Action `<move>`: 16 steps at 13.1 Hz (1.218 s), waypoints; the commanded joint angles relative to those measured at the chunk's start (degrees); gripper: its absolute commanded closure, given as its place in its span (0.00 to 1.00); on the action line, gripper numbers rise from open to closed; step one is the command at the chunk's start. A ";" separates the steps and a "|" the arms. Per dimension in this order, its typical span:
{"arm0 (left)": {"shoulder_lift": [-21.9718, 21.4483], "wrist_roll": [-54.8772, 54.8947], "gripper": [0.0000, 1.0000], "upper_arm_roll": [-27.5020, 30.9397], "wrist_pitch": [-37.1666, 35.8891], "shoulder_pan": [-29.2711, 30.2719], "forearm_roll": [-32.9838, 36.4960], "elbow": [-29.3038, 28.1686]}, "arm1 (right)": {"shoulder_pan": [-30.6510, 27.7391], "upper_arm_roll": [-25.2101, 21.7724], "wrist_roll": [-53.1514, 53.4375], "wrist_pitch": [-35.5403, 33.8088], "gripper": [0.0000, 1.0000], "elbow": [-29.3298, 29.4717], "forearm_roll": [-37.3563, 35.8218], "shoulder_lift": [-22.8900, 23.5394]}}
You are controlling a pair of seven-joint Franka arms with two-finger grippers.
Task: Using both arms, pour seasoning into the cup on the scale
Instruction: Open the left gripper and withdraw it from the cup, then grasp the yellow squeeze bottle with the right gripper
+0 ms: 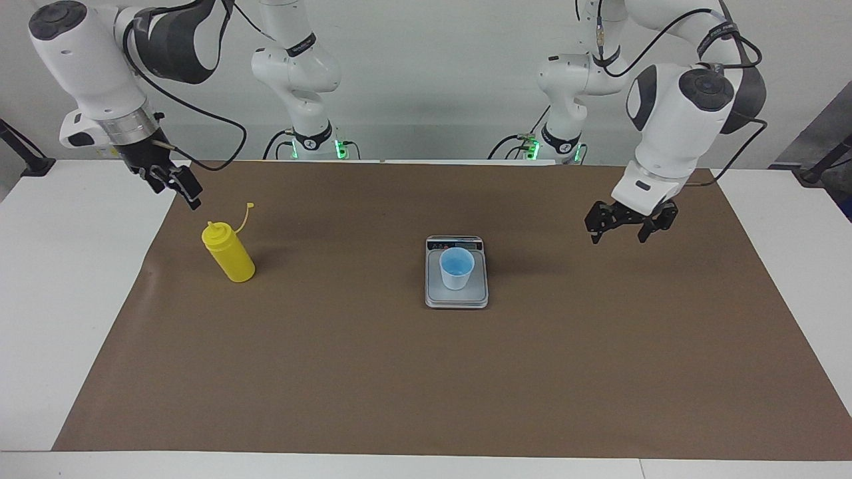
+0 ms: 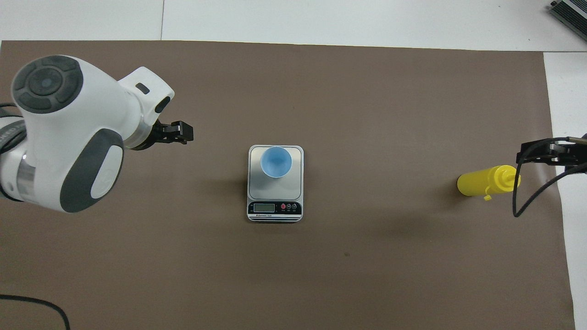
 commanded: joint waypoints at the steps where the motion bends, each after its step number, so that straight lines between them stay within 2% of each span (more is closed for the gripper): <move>1: -3.31 5.32 0.00 -0.44 -3.66 2.66 -1.06 -0.52 | -2.35 0.45 6.37 2.75 0.00 0.25 4.78 6.31; 3: -4.72 6.12 0.00 -0.26 -7.53 2.66 -0.97 1.41 | -6.12 0.18 9.53 2.92 0.00 2.17 10.17 9.92; 6: -4.72 6.65 0.00 -0.18 -12.98 2.75 -0.97 5.54 | -8.94 0.18 12.62 1.87 0.00 4.55 10.45 15.02; 8: -4.81 6.91 0.00 -0.09 -12.57 3.79 -0.97 5.47 | -9.91 0.18 12.62 -1.19 0.00 7.71 12.28 18.71; 9: -5.16 6.82 0.00 -0.26 -12.12 4.06 -0.97 5.29 | -10.70 0.18 12.62 -2.51 0.00 9.98 12.38 20.99; 11: -6.04 6.73 0.00 -0.35 -11.16 4.50 -1.06 3.89 | -10.79 0.27 12.80 -10.83 0.00 20.24 12.56 28.53; 12: -6.13 6.65 0.00 -0.35 -10.98 4.94 -1.76 3.62 | -11.58 0.27 12.80 -13.57 0.00 23.07 13.86 31.71; 16: -5.87 6.82 0.00 -0.09 -11.94 5.91 -4.49 4.93 | -13.86 0.18 14.99 -17.28 0.00 22.23 21.58 34.28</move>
